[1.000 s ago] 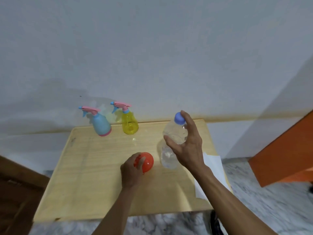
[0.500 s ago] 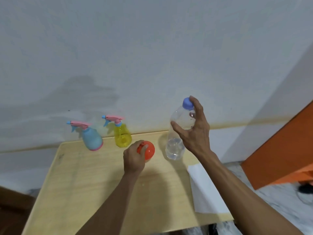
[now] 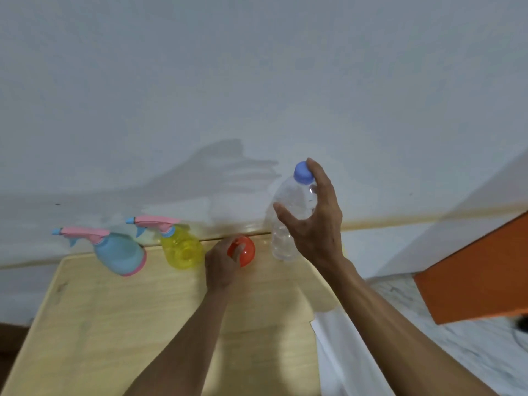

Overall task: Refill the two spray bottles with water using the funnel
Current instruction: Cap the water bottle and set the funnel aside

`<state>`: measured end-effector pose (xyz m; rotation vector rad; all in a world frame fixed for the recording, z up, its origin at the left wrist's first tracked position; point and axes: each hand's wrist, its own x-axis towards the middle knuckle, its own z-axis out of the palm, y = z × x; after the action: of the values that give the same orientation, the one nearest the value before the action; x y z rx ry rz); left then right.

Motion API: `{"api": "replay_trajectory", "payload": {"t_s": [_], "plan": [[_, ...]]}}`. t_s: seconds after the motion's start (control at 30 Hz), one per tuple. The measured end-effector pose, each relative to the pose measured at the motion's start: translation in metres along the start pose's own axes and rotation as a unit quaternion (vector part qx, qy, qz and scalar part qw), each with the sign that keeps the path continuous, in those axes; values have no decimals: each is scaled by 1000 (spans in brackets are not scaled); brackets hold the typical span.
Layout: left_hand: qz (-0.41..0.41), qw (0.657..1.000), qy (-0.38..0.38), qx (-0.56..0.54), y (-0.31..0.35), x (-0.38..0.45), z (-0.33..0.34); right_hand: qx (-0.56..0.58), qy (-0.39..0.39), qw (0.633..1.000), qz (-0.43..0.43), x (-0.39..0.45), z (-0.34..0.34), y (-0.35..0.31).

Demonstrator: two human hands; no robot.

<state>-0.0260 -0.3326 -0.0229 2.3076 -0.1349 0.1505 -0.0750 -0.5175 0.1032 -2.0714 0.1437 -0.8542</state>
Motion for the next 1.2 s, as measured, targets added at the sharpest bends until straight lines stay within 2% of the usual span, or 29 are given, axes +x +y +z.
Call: {"api": "replay_trajectory", "payload": {"t_s": [0.63,0.9,1.07,1.2], "plan": [[-54,998,-34,20,-22,14,38,-23,6,1000,-18,11,18,18],[-70,994,-87,14,-23,16,29,-21,-2,1000,-8,10,18,16],[-50,996,-73,1,-11,14,8,-17,-17,999,25,7,11,6],[-41,998,-55,-13,2,4,-14,-24,-35,995,85,-3,-1,-6]]}}
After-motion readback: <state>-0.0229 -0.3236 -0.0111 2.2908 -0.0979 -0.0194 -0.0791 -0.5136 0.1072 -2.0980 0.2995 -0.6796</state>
